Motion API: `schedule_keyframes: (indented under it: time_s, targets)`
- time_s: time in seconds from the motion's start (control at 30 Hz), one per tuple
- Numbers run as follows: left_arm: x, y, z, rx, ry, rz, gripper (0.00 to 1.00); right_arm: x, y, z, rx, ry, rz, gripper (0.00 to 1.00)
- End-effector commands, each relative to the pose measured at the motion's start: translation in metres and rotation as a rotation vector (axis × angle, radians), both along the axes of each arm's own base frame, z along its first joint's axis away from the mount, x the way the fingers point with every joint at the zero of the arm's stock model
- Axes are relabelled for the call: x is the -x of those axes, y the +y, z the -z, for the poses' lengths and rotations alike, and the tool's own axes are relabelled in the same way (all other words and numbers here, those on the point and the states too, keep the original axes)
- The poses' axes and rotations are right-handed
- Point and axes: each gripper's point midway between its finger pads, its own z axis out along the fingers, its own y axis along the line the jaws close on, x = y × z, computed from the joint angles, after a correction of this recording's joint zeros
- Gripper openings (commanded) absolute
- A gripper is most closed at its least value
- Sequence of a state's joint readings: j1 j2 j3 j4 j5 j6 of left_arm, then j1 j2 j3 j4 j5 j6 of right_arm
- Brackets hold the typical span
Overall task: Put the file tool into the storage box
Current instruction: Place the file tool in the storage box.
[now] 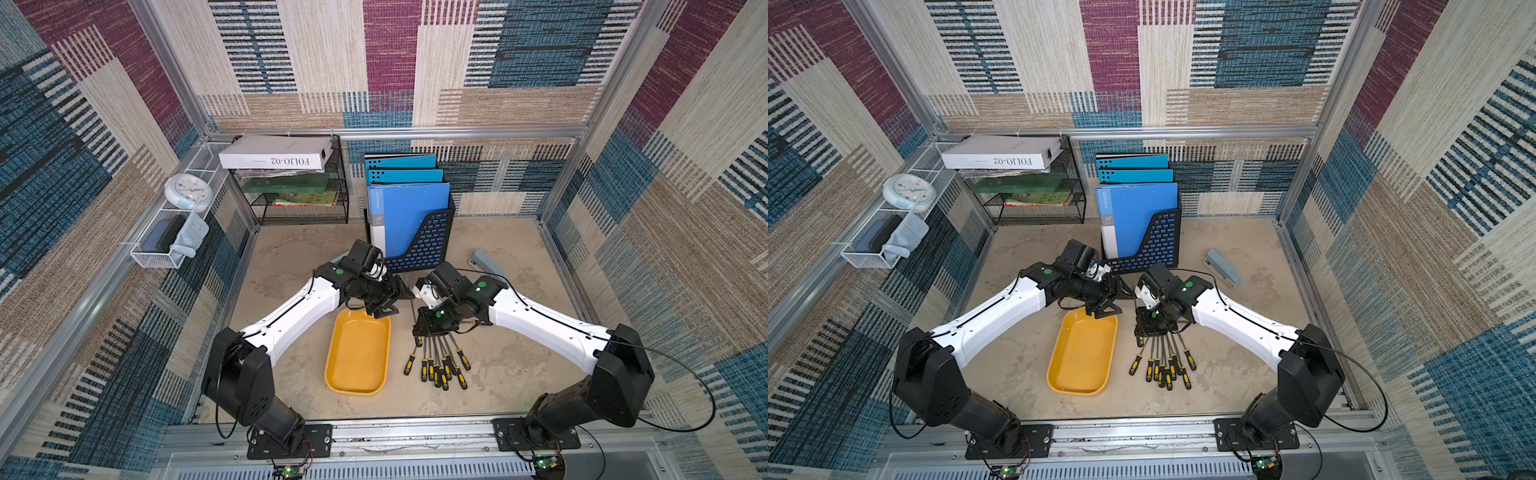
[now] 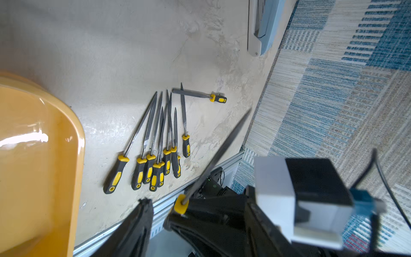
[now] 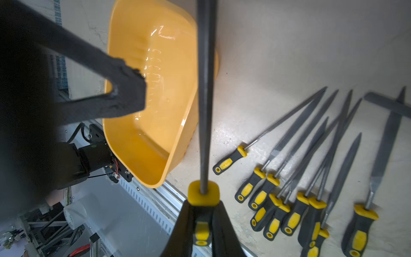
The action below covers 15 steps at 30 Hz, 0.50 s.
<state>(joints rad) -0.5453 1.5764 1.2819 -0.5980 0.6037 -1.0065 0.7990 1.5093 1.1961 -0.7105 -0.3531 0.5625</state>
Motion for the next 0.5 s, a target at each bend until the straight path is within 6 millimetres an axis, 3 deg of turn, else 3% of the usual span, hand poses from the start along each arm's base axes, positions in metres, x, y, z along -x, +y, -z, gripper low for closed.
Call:
schedule_keyframes:
  time_s: [0.0, 0.17, 0.3, 0.47]
  targets:
    - [-0.003, -0.001, 0.007, -0.016, -0.014, 0.009, 0.54, -0.002, 0.012, -0.008, -0.056, 0.000, 0.000, 0.04]
    - [-0.006, 0.003, 0.020, -0.061, -0.014, 0.003, 0.44, -0.001, 0.017, -0.006, -0.078, 0.023, 0.000, 0.04]
    - [-0.007, 0.003, 0.025, -0.074, -0.007, 0.003, 0.28, -0.001, 0.023, -0.008, -0.102, 0.028, 0.001, 0.05]
    - [-0.009, 0.007, 0.032, -0.117, -0.008, 0.010, 0.16, 0.002, 0.029, -0.009, -0.130, 0.049, -0.009, 0.05]
